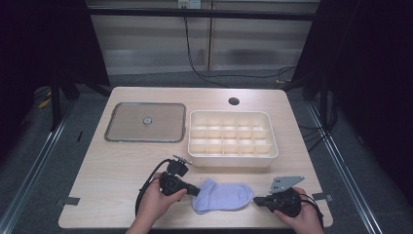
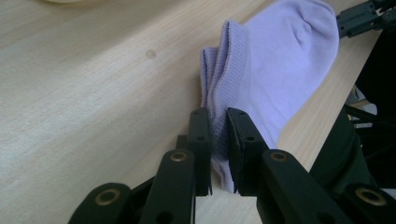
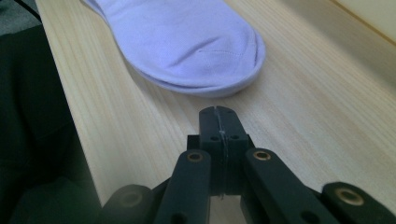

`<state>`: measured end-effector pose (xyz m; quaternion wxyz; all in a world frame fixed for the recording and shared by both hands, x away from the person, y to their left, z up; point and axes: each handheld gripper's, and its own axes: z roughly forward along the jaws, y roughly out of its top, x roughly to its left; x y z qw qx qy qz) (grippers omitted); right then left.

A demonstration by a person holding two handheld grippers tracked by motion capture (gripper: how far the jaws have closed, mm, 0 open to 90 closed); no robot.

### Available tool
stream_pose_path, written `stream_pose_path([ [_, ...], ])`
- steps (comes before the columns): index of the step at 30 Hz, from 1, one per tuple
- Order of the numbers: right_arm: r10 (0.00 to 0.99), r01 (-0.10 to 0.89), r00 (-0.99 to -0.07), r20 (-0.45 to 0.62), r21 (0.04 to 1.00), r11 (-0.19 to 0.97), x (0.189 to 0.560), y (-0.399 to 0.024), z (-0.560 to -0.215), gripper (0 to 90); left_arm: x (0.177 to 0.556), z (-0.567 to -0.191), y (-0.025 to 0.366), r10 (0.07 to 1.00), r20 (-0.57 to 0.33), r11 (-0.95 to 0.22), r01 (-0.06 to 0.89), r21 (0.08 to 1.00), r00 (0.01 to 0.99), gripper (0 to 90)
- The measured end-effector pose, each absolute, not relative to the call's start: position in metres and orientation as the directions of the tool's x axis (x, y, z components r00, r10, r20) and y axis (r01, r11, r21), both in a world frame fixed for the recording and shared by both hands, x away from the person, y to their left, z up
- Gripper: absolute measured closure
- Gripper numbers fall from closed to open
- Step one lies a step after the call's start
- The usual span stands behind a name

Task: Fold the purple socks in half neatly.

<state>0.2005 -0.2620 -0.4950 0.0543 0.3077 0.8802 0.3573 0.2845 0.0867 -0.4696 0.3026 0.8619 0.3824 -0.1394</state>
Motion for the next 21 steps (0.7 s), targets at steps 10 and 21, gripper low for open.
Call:
stream_pose_path([
  [10,0.58,0.499,-0.806,0.118,0.663,0.558,0.2012,-0.2594,-0.4951,90.0,0.2916,-0.4697,0.0886,0.588,-0.485,-0.491,0.763,0.422,0.647,79.2],
  [21,0.577,0.495,-0.808,0.117,0.666,0.558,0.2013,-0.2599,-0.4955,90.0,0.2833,-0.4764,0.0951,0.612,-0.482,-0.478,0.779,0.406,0.627,71.1],
])
